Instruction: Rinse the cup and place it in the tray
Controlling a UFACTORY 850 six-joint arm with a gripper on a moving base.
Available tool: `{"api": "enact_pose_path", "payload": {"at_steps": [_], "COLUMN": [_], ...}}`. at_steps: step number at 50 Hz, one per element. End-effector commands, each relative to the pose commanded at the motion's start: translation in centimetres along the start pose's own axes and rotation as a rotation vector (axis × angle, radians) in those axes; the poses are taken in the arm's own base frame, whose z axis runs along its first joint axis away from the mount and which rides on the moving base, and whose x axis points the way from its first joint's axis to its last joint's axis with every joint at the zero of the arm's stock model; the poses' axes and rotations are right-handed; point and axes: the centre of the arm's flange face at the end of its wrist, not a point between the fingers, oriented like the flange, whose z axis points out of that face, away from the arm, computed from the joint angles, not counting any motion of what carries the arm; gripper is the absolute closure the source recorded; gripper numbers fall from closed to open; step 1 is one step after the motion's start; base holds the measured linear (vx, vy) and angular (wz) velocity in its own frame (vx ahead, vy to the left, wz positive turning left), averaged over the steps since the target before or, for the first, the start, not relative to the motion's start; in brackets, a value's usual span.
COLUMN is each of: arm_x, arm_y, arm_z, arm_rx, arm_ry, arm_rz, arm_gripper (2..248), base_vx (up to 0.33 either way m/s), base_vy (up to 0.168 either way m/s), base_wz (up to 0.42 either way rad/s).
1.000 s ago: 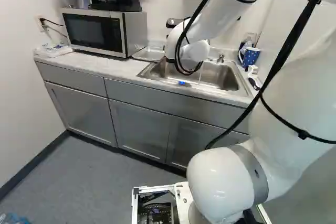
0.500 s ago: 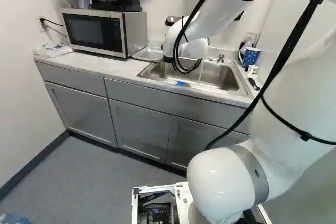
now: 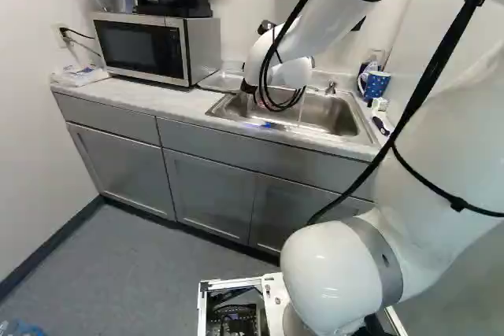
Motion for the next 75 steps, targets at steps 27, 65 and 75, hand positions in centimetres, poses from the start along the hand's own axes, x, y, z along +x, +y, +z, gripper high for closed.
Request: {"api": "enact_pose_path", "payload": {"at_steps": [27,65,75], "arm_x": [0.00,0.00,0.00], "arm_y": [0.00,0.00,0.00], "arm_z": [0.00,0.00,0.00], "arm_rx": [0.000,0.000,0.000], "arm_ry": [0.000,0.000,0.000], "arm_rz": [0.284,0.683,0.788], "arm_gripper": [129,129,129], "base_vx": [0.000,0.000,0.000], "base_vy": [0.000,0.000,0.000], "base_wz": [0.000,0.000,0.000]}}
